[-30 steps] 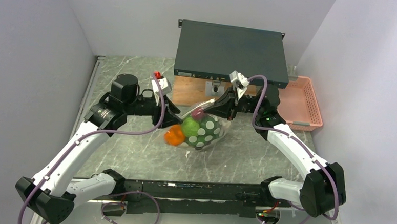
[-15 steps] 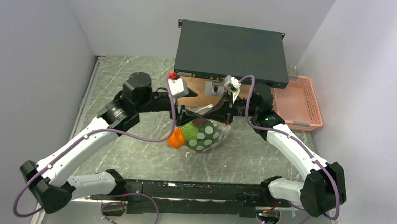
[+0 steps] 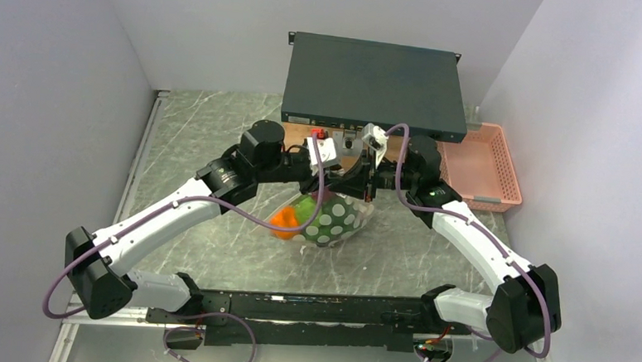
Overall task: Open the zip-top bag and remove the fake food
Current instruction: Unzip the zipper food storage bag at the center of the board.
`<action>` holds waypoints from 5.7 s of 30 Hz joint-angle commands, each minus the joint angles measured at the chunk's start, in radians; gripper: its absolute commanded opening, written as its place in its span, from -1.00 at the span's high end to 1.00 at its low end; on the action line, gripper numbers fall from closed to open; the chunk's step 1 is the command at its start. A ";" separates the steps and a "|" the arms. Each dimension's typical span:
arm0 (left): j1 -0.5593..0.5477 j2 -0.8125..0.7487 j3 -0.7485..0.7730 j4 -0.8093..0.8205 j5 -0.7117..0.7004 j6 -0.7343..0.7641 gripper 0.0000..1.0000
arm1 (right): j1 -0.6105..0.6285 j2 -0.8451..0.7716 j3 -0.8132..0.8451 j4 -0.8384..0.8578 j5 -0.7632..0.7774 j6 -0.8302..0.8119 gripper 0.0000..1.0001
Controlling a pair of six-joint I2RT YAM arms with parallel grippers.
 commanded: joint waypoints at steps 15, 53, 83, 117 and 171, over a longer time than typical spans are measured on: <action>0.072 -0.118 -0.066 -0.014 -0.020 -0.091 1.00 | -0.031 -0.050 0.019 0.085 -0.022 0.008 1.00; 0.119 -0.088 -0.027 0.030 0.223 -0.202 1.00 | -0.035 -0.005 0.162 -0.125 -0.238 -0.345 -0.54; 0.155 -0.146 -0.114 0.027 0.214 -0.175 1.00 | -0.113 0.005 0.172 -0.021 -0.141 -0.154 1.00; 0.267 -0.290 -0.272 -0.235 0.125 -0.049 1.00 | -0.212 -0.034 0.091 -0.168 -0.142 -0.312 1.00; 0.380 -0.291 -0.312 -0.226 0.172 -0.035 1.00 | -0.232 -0.065 -0.028 -0.284 -0.111 -0.456 1.00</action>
